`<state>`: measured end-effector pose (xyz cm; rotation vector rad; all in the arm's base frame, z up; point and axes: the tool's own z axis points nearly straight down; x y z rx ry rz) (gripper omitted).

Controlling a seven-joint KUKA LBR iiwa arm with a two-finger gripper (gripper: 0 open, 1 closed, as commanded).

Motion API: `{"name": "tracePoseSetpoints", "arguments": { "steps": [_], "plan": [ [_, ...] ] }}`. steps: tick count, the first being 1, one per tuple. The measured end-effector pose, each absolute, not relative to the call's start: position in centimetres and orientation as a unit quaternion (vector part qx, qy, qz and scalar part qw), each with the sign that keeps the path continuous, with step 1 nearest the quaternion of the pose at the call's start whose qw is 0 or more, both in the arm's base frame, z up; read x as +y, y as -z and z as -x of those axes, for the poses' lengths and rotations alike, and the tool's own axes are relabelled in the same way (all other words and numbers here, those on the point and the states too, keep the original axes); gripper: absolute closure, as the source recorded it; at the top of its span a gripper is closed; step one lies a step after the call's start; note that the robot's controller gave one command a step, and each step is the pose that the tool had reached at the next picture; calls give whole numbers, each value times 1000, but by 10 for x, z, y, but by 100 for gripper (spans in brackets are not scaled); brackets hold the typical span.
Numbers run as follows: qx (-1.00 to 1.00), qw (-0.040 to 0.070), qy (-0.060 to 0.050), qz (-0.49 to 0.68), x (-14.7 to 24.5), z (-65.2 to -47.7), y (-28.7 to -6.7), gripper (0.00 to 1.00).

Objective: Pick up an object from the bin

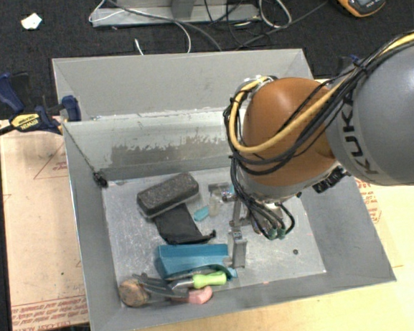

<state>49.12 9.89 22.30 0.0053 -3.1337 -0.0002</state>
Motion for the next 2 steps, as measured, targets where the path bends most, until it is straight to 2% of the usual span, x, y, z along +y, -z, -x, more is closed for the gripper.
{"name": "tracePoseSetpoints", "arguments": {
  "steps": [1, 2],
  "plan": [
    [-1000, 0, 1, 0, 98, -493, -227, 0],
    [-1000, -2, 2, 15, 108, -488, -144, 0]
  ]
}}
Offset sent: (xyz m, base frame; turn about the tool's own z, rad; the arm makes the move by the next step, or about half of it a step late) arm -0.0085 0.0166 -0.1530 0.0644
